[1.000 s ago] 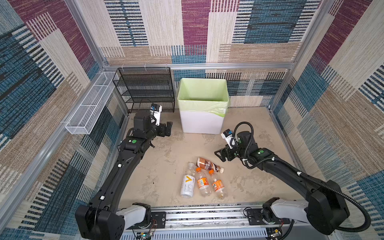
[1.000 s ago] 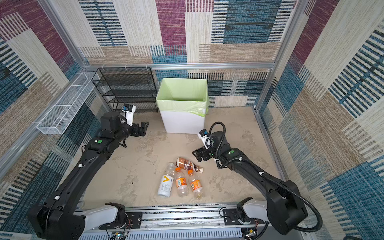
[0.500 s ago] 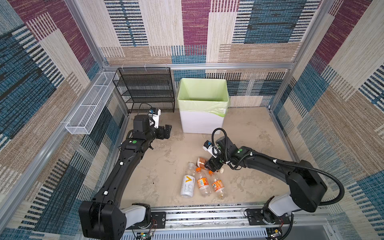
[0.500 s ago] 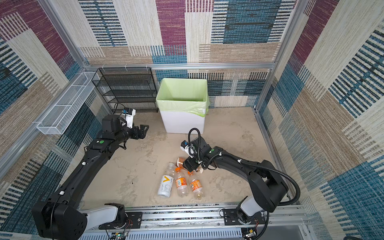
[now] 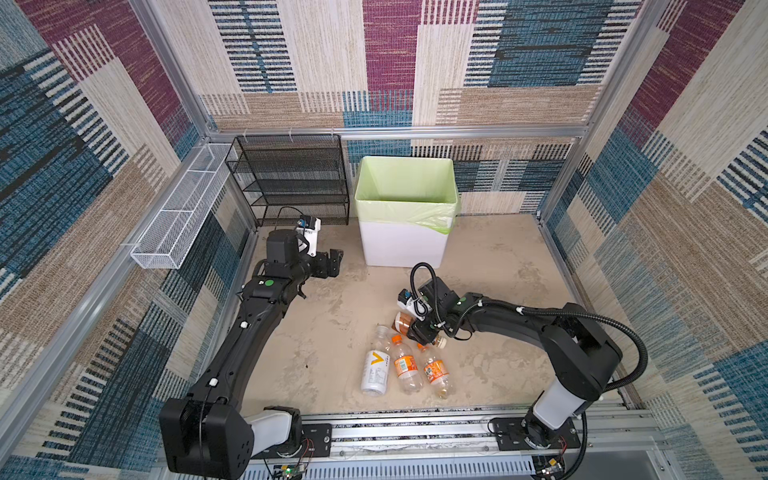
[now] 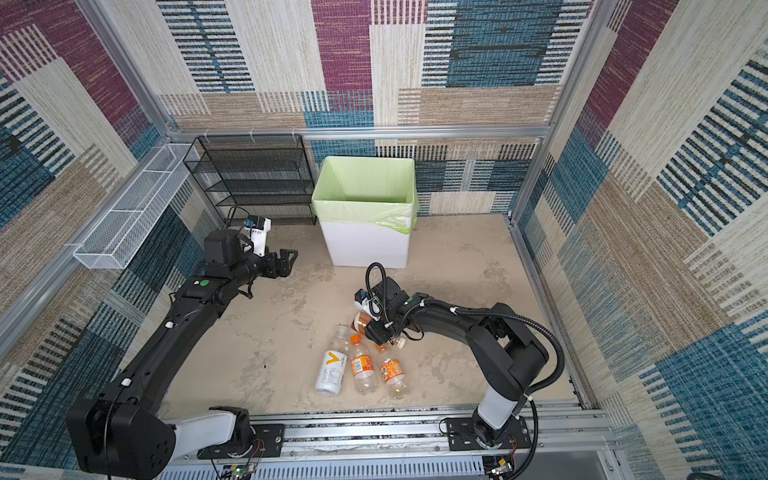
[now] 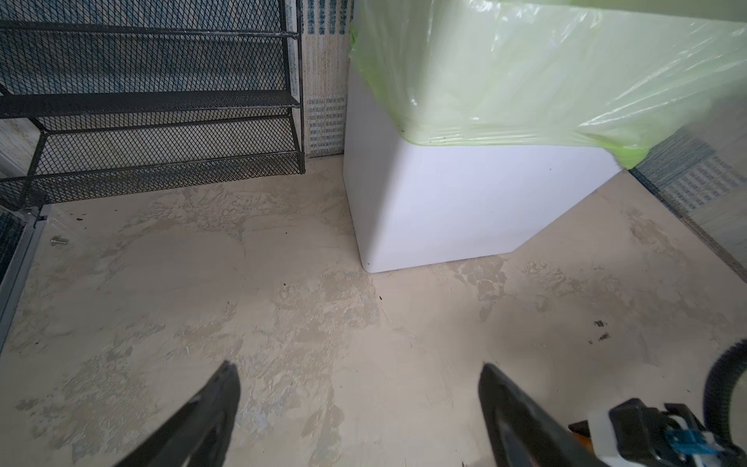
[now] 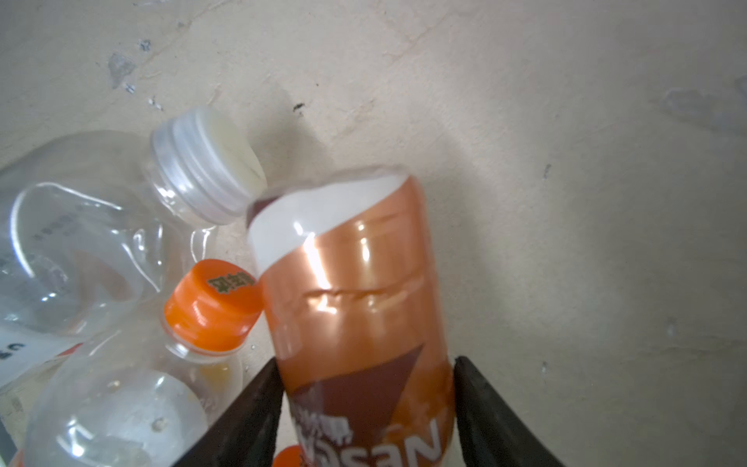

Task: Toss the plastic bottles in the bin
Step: 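Grasp the brown Nescafe bottle with the right gripper while the left arm withdraws, then lift the Nescafe bottle with the right gripper and carry it over the bin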

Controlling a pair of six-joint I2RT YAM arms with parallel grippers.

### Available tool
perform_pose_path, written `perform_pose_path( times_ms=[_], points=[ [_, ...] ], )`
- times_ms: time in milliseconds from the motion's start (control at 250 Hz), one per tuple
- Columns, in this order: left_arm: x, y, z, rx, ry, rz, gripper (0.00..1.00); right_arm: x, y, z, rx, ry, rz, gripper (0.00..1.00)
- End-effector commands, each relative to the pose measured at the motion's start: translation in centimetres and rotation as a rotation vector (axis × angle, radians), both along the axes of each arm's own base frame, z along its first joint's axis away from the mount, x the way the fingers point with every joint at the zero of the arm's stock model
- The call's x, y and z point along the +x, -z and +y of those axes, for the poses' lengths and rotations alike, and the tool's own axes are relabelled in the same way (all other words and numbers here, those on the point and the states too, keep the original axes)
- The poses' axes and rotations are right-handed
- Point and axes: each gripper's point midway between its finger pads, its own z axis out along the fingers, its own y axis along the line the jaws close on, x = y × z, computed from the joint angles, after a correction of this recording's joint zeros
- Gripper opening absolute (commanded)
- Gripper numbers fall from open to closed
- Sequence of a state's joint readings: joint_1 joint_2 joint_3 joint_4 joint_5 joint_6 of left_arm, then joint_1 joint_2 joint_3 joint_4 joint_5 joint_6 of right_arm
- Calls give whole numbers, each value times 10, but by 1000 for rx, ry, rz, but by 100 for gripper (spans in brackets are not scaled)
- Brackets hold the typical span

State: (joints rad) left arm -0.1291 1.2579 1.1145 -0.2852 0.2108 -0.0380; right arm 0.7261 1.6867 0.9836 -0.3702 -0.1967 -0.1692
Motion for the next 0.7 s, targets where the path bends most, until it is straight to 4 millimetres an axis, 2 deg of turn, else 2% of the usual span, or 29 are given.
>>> perform_pose_path(
  times_ms=[0, 204, 412, 544, 696],
  points=[
    [3, -1, -2, -42, -9, -1, 92, 9, -4, 6, 20, -5, -40, 58],
    [4, 0, -3, -49, -4, 5, 92, 13, -12, 6, 37, 13, -71, 48],
    [5, 2, -3, -51, -4, 11, 91, 29, -35, 3, 73, 79, -149, 43],
    [5, 4, -4, -56, -5, 15, 91, 44, -59, -5, 125, 149, -199, 42],
    [6, 5, -4, -63, -5, 15, 91, 67, -106, -24, 229, 268, -303, 42]
  ],
)
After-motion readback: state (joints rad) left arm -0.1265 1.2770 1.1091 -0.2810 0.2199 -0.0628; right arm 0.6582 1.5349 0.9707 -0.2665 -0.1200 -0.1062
